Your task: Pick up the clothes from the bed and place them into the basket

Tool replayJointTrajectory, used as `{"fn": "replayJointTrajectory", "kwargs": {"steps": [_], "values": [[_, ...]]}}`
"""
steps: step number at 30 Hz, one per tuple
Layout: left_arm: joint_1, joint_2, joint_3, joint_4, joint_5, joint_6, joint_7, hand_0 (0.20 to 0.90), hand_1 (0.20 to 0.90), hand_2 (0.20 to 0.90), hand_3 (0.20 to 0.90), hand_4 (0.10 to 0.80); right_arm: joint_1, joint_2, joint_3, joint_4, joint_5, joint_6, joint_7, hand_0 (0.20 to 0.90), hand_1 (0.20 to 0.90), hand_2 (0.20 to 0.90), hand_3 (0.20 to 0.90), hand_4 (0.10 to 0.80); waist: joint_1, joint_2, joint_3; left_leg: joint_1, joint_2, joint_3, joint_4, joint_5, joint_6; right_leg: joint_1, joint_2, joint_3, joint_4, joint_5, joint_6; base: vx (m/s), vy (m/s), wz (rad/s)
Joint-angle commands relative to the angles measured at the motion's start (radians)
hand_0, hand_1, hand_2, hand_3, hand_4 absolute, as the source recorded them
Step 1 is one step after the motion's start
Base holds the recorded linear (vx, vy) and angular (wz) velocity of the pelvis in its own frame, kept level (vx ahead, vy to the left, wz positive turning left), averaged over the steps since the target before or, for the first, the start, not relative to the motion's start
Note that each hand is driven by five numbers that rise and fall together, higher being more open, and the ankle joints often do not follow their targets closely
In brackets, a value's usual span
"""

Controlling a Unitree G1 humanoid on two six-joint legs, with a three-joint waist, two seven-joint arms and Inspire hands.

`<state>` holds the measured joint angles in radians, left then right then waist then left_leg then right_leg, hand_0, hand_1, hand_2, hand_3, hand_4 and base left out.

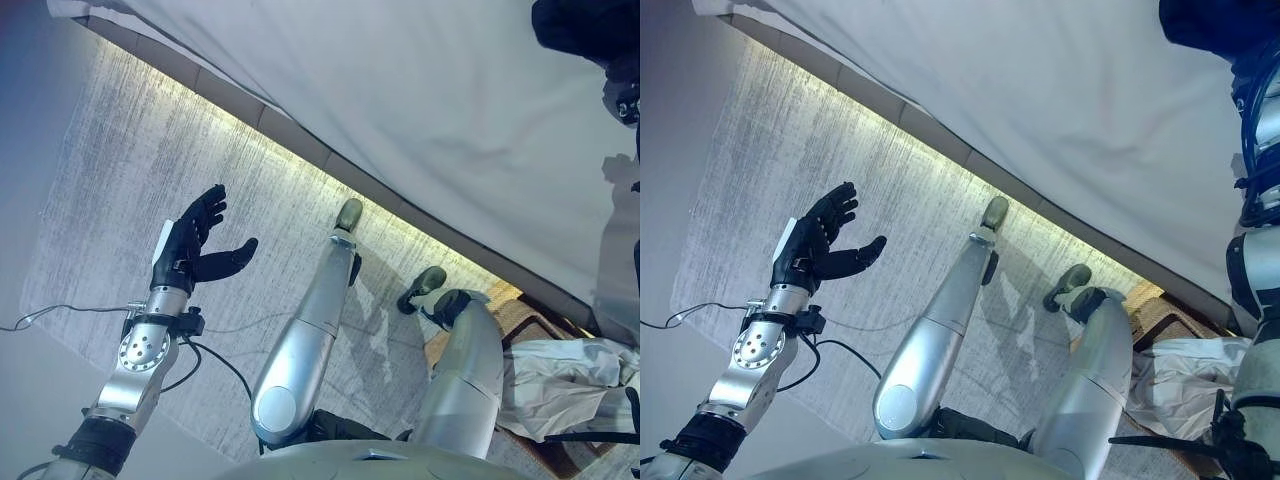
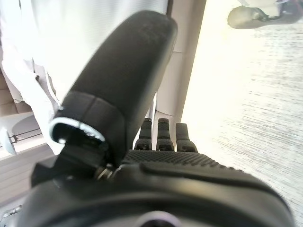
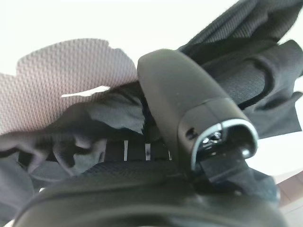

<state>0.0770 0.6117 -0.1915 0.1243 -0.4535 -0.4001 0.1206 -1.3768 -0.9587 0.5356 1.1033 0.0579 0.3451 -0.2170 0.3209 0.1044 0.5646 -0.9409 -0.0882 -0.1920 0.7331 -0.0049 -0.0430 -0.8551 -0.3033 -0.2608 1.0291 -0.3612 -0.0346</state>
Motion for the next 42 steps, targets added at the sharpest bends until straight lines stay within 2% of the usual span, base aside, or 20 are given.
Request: {"fn": "replayJointTrajectory", "kwargs": {"steps": [1, 4, 10, 13, 15, 21, 22, 23, 24, 26, 28, 34, 37, 40, 41, 42], "values": [[0.046, 0.045, 0.1, -0.01, -0.05, -0.122, -0.022, 0.9, 0.9, 0.9, 0.9, 0.8, -0.005, -0.113, 0.015, -0.036, -0.016, -0.057, -0.033, 0.3, 0.3, 0.3, 0.2, 0.1, 0.022, 0.002, -0.045, 0.068, 0.018, 0.069, 0.142, -0.213, 0.065, 0.055, 0.072, -0.041, -0.029, 0.035, -0.029, 0.027, -0.015, -0.03], [0.043, 0.044, 0.102, -0.001, -0.051, -0.122, -0.042, 0.9, 0.9, 0.9, 0.9, 0.8, 0.017, -0.112, 0.002, -0.047, -0.034, -0.047, -0.022, 0.3, 0.3, 0.3, 0.2, 0.1, 0.022, -0.009, -0.045, 0.12, 0.017, 0.067, 0.123, -0.215, 0.061, 0.109, 0.075, -0.048, -0.046, 0.033, -0.032, 0.019, -0.008, -0.03], [0.023, 0.037, 0.103, 0.022, -0.046, -0.11, -0.095, 0.9, 0.9, 0.9, 0.9, 0.8, 0.054, -0.107, -0.038, -0.005, -0.049, -0.081, 0.022, 0.3, 0.3, 0.3, 0.2, 0.1, 0.03, -0.029, -0.045, 0.266, 0.019, 0.064, 0.068, -0.22, 0.051, 0.272, 0.072, -0.071, -0.102, 0.026, -0.038, 0.059, 0.013, -0.02], [0.005, 0.029, 0.107, 0.032, -0.047, -0.089, -0.123, 0.9, 0.9, 0.9, 0.9, 0.8, 0.066, -0.117, -0.052, -0.005, -0.043, -0.087, 0.062, 0.3, 0.3, 0.3, 0.2, 0.1, 0.027, -0.04, -0.045, 0.383, 0.029, 0.068, 0.012, -0.214, 0.042, 0.397, 0.072, -0.073, -0.163, 0.027, -0.04, 0.09, 0.053, -0.03], [-0.001, 0.026, 0.106, 0.035, -0.043, -0.087, -0.129, 0.9, 0.9, 0.9, 0.9, 0.8, 0.079, -0.119, -0.065, -0.01, -0.037, -0.09, 0.067, 0.3, 0.3, 0.3, 0.2, 0.1, 0.025, -0.045, -0.045, 0.412, 0.033, 0.07, -0.001, -0.208, 0.039, 0.431, 0.072, -0.074, -0.184, 0.03, -0.039, 0.06, 0.044, -0.06], [-0.003, 0.008, 0.096, 0.072, 0.003, -0.037, -0.156, 0.9, 0.9, 0.9, 0.9, 0.8, 0.187, -0.135, -0.153, -0.051, 0.095, -0.153, 0.156, 0.3, 0.3, 0.3, 0.2, 0.1, 0.005, -0.084, -0.128, 0.565, 0.065, 0.074, -0.105, -0.201, 0.022, 0.609, 0.086, -0.07, -0.351, 0.059, -0.027, 0.1, 0.081, -0.14], [-0.007, 0.005, 0.093, 0.084, 0.017, -0.028, -0.153, 0.9, 0.9, 0.9, 0.9, 0.8, 0.204, -0.137, -0.172, -0.057, 0.118, -0.169, 0.173, 0.3, 0.3, 0.3, 0.2, 0.1, -0.002, -0.09, -0.146, 0.582, 0.071, 0.082, -0.138, -0.17, 0.024, 0.63, 0.086, -0.08, -0.395, 0.092, -0.031, 0.093, 0.079, -0.2], [-0.007, 0.005, 0.093, 0.09, 0.022, -0.025, -0.153, 0.9, 0.9, 0.9, 0.9, 0.8, 0.211, -0.136, -0.178, -0.061, 0.137, -0.181, 0.174, 0.3, 0.3, 0.3, 0.2, 0.1, -0.005, -0.095, -0.152, 0.6, 0.073, 0.08, -0.134, -0.2, 0.019, 0.648, 0.092, -0.065, -0.396, 0.069, -0.021, 0.013, 0.111, -0.22], [-0.013, 0.005, 0.089, 0.1, 0.027, -0.006, -0.153, 0.9, 0.9, 0.9, 0.9, 0.8, 0.229, -0.14, -0.199, -0.069, 0.158, -0.198, 0.194, 0.3, 0.3, 0.3, 0.2, 0.1, -0.015, -0.101, -0.17, 0.619, 0.079, 0.088, -0.168, -0.167, 0.021, 0.672, 0.096, -0.074, -0.444, 0.102, -0.025, 0.086, 0.083, -0.15], [-0.017, 0.002, 0.088, 0.118, 0.035, 0.011, -0.152, 0.9, 0.9, 0.9, 0.9, 0.8, 0.261, -0.139, -0.223, -0.089, 0.172, -0.213, 0.205, 0.3, 0.3, 0.3, 0.2, 0.1, -0.026, -0.111, -0.194, 0.652, 0.085, 0.094, -0.194, -0.163, 0.017, 0.709, 0.105, -0.068, -0.491, 0.111, -0.019, 0.056, 0.098, -0.16], [-0.02, -0.009, 0.086, 0.15, 0.056, 0.035, -0.133, 0.9, 0.9, 0.9, 0.9, 0.8, 0.315, -0.133, -0.259, -0.128, 0.188, -0.24, 0.233, 0.3, 0.3, 0.3, 0.2, 0.1, -0.054, -0.13, -0.243, 0.72, 0.097, 0.109, -0.25, -0.161, 0.014, 0.769, 0.121, -0.046, -0.568, 0.129, -0.003, 0.124, 0.091, -0.21], [-0.036, -0.027, 0.086, 0.209, 0.092, 0.081, -0.115, 0.9, 0.9, 0.9, 0.9, 0.8, 0.447, -0.115, -0.331, -0.267, 0.26, -0.26, 0.24, 0.3, 0.3, 0.3, 0.2, 0.1, -0.124, -0.156, -0.335, 0.828, 0.12, 0.152, -0.358, -0.146, 0.009, 0.848, 0.147, -0.008, -0.697, 0.169, 0.024, 0.095, 0.049, -0.25], [-0.043, -0.034, 0.076, 0.235, 0.099, 0.087, -0.103, 0.9, 0.9, 0.9, 0.9, 0.8, 0.492, -0.115, -0.362, -0.348, 0.303, -0.269, 0.223, 0.3, 0.3, 0.3, 0.2, 0.1, -0.161, -0.161, -0.364, 0.864, 0.119, 0.159, -0.384, -0.141, 0.009, 0.865, 0.158, 0.033, -0.744, 0.191, 0.038, 0.017, 0.069, -0.2], [-0.053, -0.041, 0.07, 0.26, 0.103, 0.069, -0.101, 0.9, 0.9, 0.9, 0.9, 0.8, 0.509, -0.118, -0.382, -0.388, 0.303, -0.283, 0.209, 0.3, 0.3, 0.3, 0.2, 0.1, -0.18, -0.162, -0.379, 0.878, 0.103, 0.115, -0.378, -0.14, 0.007, 0.874, 0.165, 0.093, -0.78, 0.213, 0.051, -0.024, 0.143, -0.47], [-0.054, -0.043, 0.073, 0.269, 0.105, 0.063, -0.078, 0.9, 0.9, 0.9, 0.9, 0.8, 0.494, -0.109, -0.378, -0.394, 0.296, -0.291, 0.214, 0.3, 0.3, 0.3, 0.2, 0.1, -0.181, -0.161, -0.382, 0.897, 0.084, 0.067, -0.397, -0.155, 0.016, 0.874, 0.17, 0.137, -0.792, 0.222, 0.061, -0.06, 0.188, -0.67], [-0.056, -0.043, 0.078, 0.273, 0.106, 0.06, -0.07, 0.9, 0.9, 0.9, 0.9, 0.8, 0.482, -0.106, -0.372, -0.399, 0.295, -0.289, 0.212, 0.3, 0.3, 0.3, 0.2, 0.1, -0.183, -0.161, -0.383, 0.911, 0.076, 0.057, -0.411, -0.167, 0.021, 0.875, 0.17, 0.156, -0.798, 0.226, 0.067, -0.084, 0.182, -0.86]]}}
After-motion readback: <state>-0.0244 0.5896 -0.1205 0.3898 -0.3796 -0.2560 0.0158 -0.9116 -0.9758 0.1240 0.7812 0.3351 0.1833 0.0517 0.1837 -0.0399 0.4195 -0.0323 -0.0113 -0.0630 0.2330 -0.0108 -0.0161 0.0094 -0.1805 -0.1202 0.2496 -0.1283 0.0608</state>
